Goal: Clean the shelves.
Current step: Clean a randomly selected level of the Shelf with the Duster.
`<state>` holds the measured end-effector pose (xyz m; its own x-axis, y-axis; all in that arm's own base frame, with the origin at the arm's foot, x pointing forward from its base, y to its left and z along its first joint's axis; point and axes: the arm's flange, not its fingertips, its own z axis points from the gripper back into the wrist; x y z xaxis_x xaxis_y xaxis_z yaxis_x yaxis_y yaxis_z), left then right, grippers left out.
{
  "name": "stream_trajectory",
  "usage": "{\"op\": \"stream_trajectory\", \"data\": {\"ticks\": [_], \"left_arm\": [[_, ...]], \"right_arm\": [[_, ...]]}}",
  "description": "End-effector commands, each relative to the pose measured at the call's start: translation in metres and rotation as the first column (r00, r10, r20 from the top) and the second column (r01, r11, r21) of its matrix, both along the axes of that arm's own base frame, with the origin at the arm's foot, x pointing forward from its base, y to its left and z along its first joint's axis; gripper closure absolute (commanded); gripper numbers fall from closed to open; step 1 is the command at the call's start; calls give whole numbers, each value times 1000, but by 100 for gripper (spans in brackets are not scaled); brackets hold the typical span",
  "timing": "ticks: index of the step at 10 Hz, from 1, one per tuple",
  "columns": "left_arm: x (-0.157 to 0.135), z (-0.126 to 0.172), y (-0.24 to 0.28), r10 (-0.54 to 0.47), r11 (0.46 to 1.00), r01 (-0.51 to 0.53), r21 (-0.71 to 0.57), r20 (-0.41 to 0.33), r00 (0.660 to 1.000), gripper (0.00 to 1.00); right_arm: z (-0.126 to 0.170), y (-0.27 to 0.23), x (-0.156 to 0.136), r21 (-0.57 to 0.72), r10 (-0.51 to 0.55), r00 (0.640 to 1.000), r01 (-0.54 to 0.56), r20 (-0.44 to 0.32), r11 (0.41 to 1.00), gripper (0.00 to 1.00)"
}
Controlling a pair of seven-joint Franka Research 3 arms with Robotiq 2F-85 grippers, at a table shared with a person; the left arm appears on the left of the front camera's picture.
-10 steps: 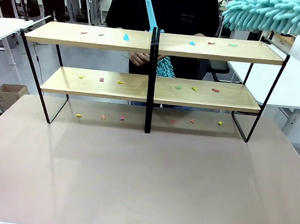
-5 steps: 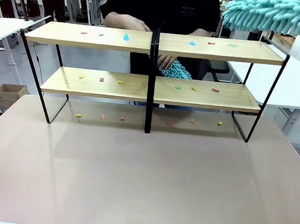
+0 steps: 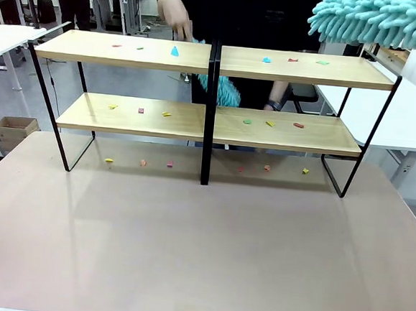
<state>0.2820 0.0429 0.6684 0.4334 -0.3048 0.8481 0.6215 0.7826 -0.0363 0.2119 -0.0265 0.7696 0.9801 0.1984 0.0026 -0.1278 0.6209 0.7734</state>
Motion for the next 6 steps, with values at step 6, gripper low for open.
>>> {"op": "stream_trajectory", "data": {"ticks": [6], "left_arm": [[0, -1, 0, -1, 1000, 1, -3, -1, 1000, 0]], "right_arm": [[-17, 20, 78, 37, -46, 999, 46, 18, 998, 87]]}}
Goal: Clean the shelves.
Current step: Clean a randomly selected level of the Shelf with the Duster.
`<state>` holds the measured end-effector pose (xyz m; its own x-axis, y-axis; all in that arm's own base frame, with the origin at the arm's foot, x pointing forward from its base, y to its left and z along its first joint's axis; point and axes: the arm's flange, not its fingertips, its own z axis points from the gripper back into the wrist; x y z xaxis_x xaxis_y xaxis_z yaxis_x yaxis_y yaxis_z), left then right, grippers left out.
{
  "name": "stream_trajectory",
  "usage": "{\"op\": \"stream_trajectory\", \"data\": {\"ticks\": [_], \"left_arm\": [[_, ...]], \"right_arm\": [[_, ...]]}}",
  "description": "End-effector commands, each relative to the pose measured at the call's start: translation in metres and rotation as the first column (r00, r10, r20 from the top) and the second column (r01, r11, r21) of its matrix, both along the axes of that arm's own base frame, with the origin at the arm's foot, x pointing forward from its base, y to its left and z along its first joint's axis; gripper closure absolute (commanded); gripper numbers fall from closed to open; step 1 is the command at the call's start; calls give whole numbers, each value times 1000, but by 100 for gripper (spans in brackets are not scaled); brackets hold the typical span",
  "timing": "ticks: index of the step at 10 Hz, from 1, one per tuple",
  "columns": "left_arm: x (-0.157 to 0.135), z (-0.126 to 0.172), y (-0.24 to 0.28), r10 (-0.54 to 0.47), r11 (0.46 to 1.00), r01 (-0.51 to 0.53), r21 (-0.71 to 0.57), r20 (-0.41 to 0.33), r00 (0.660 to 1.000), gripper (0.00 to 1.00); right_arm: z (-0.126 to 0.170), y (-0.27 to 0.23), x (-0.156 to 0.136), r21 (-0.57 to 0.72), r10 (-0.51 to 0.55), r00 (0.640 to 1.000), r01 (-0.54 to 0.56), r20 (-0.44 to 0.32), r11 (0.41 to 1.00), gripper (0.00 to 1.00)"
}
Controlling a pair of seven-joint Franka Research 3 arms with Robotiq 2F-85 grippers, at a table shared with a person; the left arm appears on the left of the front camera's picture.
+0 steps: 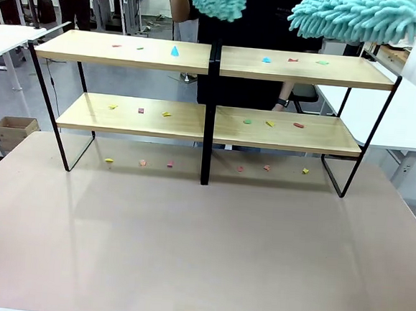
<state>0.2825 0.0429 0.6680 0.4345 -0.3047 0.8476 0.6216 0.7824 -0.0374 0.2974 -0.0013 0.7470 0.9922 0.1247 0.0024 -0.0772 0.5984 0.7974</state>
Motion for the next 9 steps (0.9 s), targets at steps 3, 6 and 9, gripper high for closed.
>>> {"op": "stream_trajectory", "data": {"ticks": [3, 6, 9], "left_arm": [[0, 0, 0, 0, 1000, 0, -3, 1, 1000, 0], [0, 0, 0, 0, 1000, 0, -3, 1, 1000, 0], [0, 0, 0, 0, 1000, 0, -3, 1, 1000, 0]], "right_arm": [[27, -11, -25, 10, 112, 990, -113, 87, 994, 87], [72, 45, -40, -146, 282, 939, -256, 199, 955, 87], [74, 119, 28, -268, 422, 896, -376, 137, 887, 87]]}}
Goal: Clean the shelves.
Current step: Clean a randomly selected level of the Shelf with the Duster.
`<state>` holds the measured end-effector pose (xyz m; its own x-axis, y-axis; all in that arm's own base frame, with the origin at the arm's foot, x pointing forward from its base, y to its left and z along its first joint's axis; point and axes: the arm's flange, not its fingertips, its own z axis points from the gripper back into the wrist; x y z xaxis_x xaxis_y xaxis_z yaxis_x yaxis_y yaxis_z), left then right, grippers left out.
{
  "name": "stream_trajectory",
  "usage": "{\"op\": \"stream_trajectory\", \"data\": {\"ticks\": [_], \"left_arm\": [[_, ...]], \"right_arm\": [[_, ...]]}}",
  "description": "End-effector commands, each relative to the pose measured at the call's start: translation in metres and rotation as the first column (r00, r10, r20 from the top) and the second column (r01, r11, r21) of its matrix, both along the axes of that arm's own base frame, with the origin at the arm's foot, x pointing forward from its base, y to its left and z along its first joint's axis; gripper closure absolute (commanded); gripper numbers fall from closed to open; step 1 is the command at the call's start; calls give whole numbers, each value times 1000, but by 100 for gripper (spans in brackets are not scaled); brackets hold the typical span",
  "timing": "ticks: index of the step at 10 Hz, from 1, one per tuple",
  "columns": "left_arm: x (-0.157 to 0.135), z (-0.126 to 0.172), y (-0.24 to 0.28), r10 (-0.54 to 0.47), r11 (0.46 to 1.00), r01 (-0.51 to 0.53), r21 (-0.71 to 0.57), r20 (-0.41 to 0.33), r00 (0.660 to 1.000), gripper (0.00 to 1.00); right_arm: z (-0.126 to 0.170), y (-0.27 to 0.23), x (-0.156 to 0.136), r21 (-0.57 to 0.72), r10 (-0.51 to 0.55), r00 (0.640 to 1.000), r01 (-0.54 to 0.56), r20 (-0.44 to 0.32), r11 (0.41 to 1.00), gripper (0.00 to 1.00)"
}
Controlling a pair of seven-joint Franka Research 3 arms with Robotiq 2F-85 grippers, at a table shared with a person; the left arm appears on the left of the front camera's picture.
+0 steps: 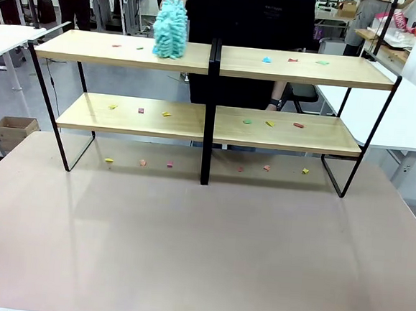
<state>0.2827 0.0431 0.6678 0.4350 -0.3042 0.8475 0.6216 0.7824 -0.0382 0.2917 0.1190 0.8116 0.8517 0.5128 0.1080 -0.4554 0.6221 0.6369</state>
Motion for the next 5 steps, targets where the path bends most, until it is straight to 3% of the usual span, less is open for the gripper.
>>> {"op": "stream_trajectory", "data": {"ticks": [1, 3, 4, 5], "left_arm": [[-1, 0, 0, 0, 1000, 0, -2, 1, 1000, 0], [-1, 0, 0, 0, 1000, 0, -2, 1, 1000, 0], [-1, 0, 0, 0, 1000, 0, -2, 1, 1000, 0], [-1, 0, 0, 0, 1000, 0, -2, 1, 1000, 0]], "right_arm": [[15, -18, 24, -61, -29, 999, 30, 30, 998, 87], [9, -96, -44, 63, 39, 991, -31, -131, 998, 87], [-9, -130, -85, 114, 54, 966, -26, -255, 993, 87], [-35, -166, -123, 132, -24, 947, 69, -320, 989, 87]]}}
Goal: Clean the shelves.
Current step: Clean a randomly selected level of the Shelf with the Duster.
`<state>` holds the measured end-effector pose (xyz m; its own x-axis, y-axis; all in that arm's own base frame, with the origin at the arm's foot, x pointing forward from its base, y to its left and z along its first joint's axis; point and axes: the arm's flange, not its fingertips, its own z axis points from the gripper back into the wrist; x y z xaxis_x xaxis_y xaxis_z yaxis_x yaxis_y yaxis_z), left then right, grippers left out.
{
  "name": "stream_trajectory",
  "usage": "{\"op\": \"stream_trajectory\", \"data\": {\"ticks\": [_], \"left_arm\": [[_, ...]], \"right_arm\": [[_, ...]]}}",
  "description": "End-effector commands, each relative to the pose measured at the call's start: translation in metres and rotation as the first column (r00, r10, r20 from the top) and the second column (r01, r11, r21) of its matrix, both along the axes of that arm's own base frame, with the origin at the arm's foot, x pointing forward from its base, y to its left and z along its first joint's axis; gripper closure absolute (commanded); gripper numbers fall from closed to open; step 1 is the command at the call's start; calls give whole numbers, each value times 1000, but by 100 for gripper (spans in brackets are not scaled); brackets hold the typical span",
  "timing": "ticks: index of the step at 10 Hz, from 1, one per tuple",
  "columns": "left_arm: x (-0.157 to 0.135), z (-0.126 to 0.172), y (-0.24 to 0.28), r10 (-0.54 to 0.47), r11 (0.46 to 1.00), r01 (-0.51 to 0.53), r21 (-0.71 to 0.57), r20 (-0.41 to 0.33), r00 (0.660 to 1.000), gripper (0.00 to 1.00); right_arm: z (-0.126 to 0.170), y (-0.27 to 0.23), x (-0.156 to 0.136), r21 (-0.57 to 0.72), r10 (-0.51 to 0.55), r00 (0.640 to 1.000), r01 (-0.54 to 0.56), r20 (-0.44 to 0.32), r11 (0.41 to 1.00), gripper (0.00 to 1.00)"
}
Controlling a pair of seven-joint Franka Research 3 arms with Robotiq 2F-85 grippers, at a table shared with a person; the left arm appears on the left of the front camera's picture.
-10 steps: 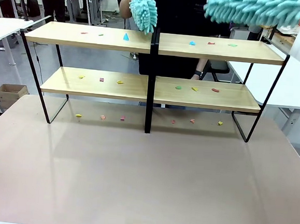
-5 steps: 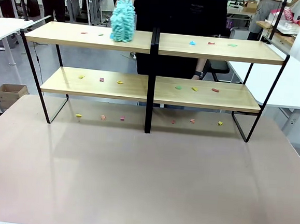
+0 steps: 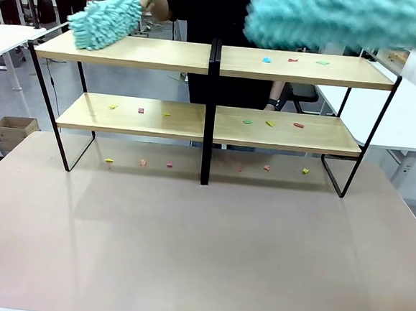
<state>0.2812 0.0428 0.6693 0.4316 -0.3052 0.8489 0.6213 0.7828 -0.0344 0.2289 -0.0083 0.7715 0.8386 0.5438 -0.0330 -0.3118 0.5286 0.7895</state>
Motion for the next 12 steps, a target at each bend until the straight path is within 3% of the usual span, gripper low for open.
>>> {"op": "stream_trajectory", "data": {"ticks": [1, 3, 4, 9, 12], "left_arm": [[1, -2, 0, -1, 1000, 1, -4, -3, 1000, 0], [1, -2, 0, -1, 1000, 1, -4, -3, 1000, 0], [1, -2, 0, -1, 1000, 1, -4, -3, 1000, 0], [1, -2, 0, -1, 1000, 1, -4, -3, 1000, 0], [1, -2, 0, -1, 1000, 1, -4, -3, 1000, 0]], "right_arm": [[-11, -58, -81, 64, -209, 968, 220, -136, 973, 87], [-25, -63, -83, 88, -328, 943, 331, -46, 939, 87], [-40, -65, -69, 85, -111, 987, 122, -119, 989, 87], [-46, -61, -69, 71, -144, 980, 155, -134, 985, 87], [-49, -49, -55, 58, -179, 982, 182, -62, 982, 87]]}}
